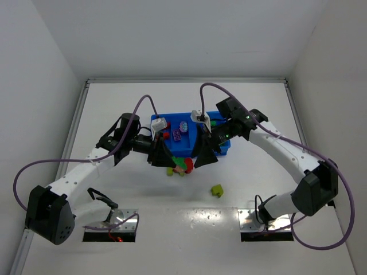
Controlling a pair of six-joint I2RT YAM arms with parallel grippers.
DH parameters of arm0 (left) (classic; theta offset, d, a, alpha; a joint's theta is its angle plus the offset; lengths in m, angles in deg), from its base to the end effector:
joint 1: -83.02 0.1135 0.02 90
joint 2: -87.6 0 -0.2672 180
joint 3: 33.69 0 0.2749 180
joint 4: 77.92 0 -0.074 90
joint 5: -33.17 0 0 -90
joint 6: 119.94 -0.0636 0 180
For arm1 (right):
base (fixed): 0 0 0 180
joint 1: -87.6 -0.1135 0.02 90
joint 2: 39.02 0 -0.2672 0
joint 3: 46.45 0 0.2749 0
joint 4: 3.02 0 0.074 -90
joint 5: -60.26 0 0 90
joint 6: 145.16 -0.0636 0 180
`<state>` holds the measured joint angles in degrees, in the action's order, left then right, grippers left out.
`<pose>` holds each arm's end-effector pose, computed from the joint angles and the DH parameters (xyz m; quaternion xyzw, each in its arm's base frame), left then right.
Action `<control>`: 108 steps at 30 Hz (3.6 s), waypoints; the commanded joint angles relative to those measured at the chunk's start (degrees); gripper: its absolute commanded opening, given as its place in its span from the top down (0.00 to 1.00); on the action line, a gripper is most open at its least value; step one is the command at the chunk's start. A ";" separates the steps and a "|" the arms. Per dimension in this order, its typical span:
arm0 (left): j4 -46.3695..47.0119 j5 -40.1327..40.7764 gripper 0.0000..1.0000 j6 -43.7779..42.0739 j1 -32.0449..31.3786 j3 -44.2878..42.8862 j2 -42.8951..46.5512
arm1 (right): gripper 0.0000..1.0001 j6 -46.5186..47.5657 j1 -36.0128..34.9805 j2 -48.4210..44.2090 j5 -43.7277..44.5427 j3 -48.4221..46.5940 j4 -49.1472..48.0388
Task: Sort the legos into containers by color
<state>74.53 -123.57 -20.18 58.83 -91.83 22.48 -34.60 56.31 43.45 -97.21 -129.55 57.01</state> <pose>0.2151 -0.1607 0.2663 0.3468 0.7012 -0.5791 0.2296 0.2344 0.2112 0.2967 -0.4825 0.6574 0.5538 0.1684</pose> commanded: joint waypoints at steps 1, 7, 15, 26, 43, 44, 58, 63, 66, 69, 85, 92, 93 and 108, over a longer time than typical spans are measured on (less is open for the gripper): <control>0.61 -2.87 0.96 -1.85 -0.42 -1.74 1.67 | 0.41 -10.52 -0.79 0.67 -7.16 1.15 -8.98; 0.61 -2.87 0.96 -1.32 -0.42 -2.36 1.67 | 0.41 -17.56 -2.64 2.42 -4.52 2.30 -13.58; 0.61 -3.40 0.96 -0.79 -0.42 -4.11 1.14 | 0.41 -18.62 -3.69 5.58 -1.27 1.24 -15.69; 0.61 -3.40 0.96 -0.27 -0.95 -4.12 1.67 | 0.41 -20.56 -5.45 7.87 -0.74 0.10 -18.77; 1.14 -2.87 0.96 0.26 -0.95 -1.67 2.19 | 0.99 -24.15 -6.07 8.40 -0.74 0.63 -22.80; 1.14 -2.35 0.96 0.26 -0.95 -1.05 2.72 | 0.99 -24.16 -5.28 8.40 -1.26 0.63 -22.81; 1.67 -1.29 0.96 0.79 -0.95 4.05 6.68 | 1.00 -33.14 8.43 7.17 -3.82 -3.68 -30.73; 1.67 -0.76 0.96 0.79 -0.95 4.67 7.72 | 1.00 -22.17 14.58 6.64 2.38 -3.14 -19.26; 1.67 1.43 0.96 0.79 -0.95 2.57 7.73 | 1.00 -14.06 17.39 7.17 11.95 -3.15 -14.12; 1.67 2.67 0.96 0.79 -0.95 0.02 6.41 | 1.00 -14.05 18.80 5.87 26.17 0.88 -20.23; -0.18 22.96 0.96 1.67 -0.95 -12.80 -2.46 | 0.68 -6.85 16.70 8.75 52.52 7.04 -28.52; -0.88 31.93 0.99 0.52 -0.95 -20.28 -12.12 | 0.48 -9.04 16.08 8.85 50.16 7.04 -29.14; -0.36 33.68 1.00 0.52 -0.95 -20.99 -13.44 | 0.43 -10.09 16.08 8.84 49.45 7.04 -29.14; 1.23 47.92 0.95 -1.23 -3.14 -32.32 -34.10 | 0.34 -6.59 16.08 -9.96 42.41 8.62 -14.05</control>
<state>73.98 -80.88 -19.88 57.50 -120.49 -10.66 -45.59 72.51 35.89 -53.16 -121.60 35.78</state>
